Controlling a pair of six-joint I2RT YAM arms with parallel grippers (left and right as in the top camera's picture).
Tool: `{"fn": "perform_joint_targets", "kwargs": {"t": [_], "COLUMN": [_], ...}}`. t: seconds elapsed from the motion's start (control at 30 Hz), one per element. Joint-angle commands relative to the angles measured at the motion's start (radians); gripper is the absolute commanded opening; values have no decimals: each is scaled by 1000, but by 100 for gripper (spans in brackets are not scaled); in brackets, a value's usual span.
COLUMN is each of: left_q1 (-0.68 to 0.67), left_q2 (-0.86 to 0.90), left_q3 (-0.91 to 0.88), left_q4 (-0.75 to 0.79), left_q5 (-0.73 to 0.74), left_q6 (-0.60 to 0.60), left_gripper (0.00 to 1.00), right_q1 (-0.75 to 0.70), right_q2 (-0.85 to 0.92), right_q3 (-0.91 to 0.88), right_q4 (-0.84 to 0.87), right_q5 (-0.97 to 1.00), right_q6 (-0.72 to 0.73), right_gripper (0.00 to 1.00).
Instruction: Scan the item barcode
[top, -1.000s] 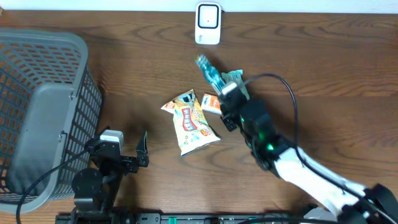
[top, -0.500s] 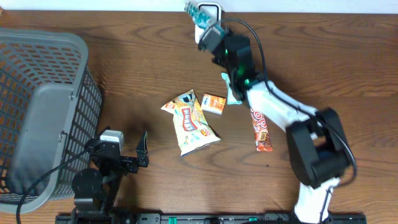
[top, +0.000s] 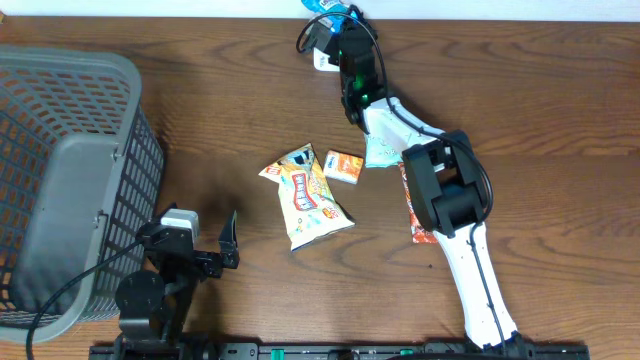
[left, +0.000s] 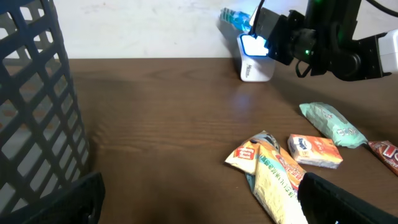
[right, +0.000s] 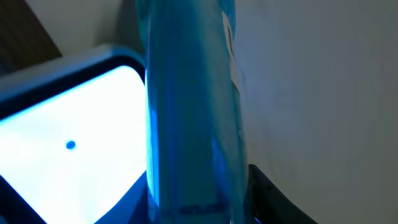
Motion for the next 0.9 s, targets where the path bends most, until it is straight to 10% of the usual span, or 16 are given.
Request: {"fn": "perform_joint_targets", "kwargs": {"t": [0.0, 0.53, 0.87], "left_q1": [3, 3, 3], "left_q2": [-2, -2, -2], "left_q3": [-3, -3, -3], "left_q4": [0, 0, 0], "left_q5": [-6, -6, -6], "left_q6": [14, 14, 14], "left_gripper": [99, 99, 99], "right_q1": [5, -354, -779], "right_q2": [-70, -457, -457], "right_q3": [64, 54, -185], "right_q4": [21, -1046, -1015], "right_q5": [71, 225, 195], "right_q6": [-79, 433, 480], "right_gripper": [1, 1, 2]}}
